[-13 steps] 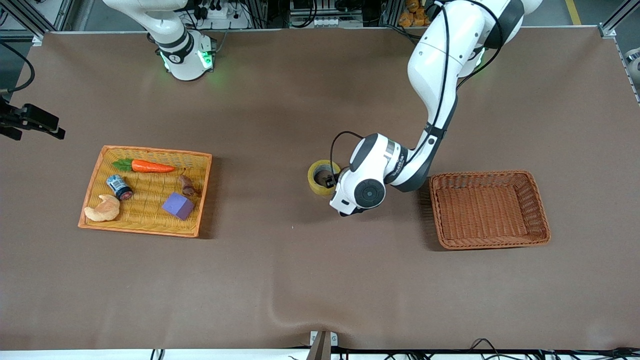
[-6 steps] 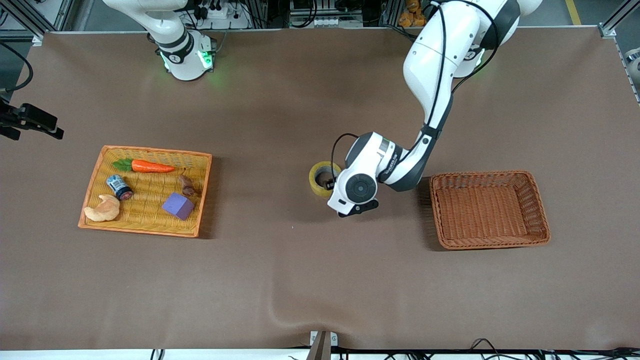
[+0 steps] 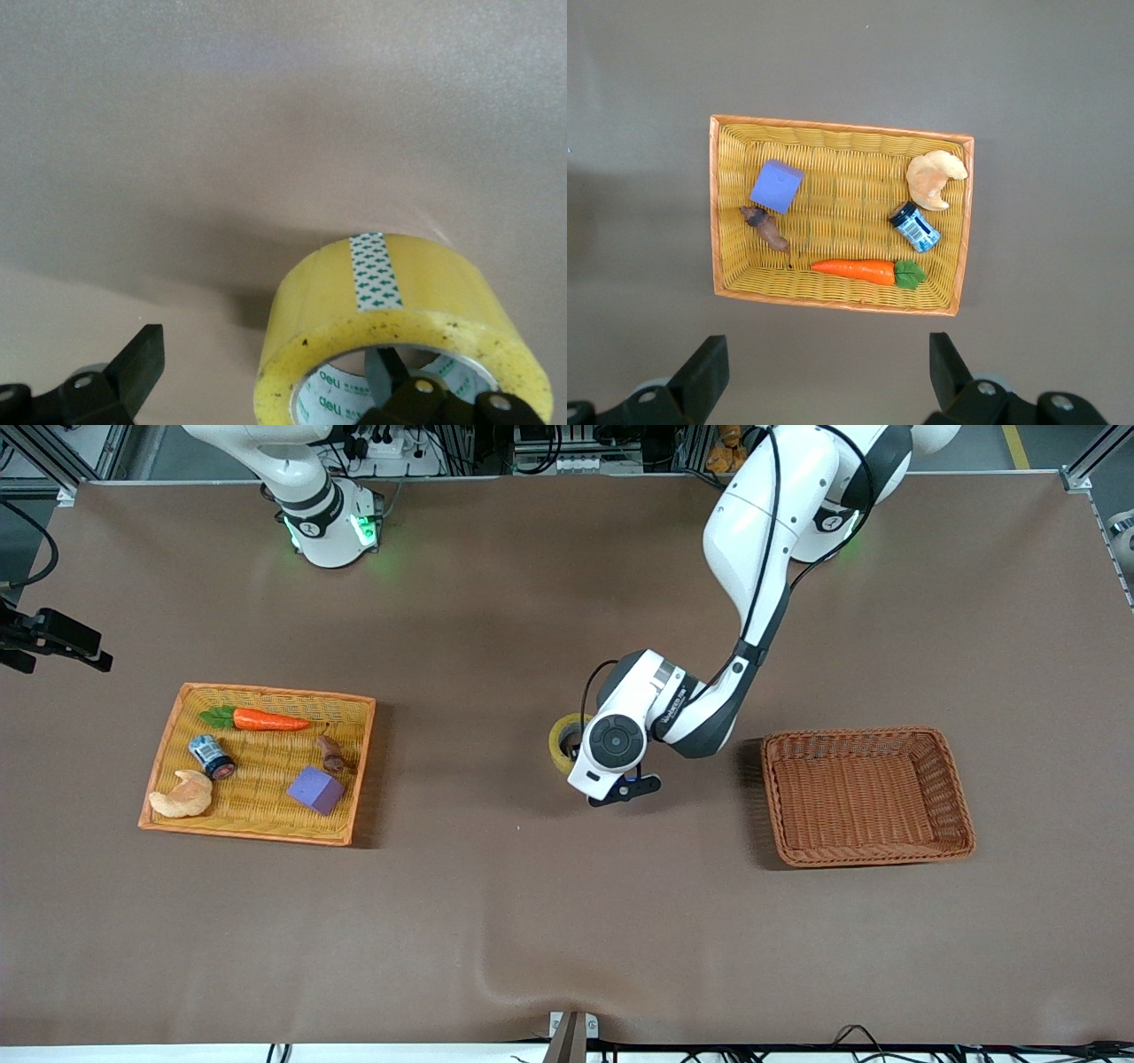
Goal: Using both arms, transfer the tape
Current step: 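Grasp the tape roll's rim with the left gripper and lift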
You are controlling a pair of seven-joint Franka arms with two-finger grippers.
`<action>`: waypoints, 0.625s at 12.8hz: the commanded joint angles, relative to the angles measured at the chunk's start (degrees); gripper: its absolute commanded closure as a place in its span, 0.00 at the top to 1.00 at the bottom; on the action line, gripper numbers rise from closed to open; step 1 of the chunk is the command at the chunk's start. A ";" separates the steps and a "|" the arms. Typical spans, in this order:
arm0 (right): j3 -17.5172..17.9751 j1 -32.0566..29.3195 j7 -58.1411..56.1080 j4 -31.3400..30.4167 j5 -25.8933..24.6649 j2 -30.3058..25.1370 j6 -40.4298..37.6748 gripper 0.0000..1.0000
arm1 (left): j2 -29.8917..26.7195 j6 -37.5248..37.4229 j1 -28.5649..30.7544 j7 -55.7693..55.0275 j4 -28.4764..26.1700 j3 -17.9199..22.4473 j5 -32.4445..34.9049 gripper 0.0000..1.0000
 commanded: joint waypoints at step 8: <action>0.91 -1.54 -0.12 1.33 -0.47 0.02 -0.49 1.00 | -0.34 1.60 -3.40 -2.86 0.25 0.41 17.77 0.00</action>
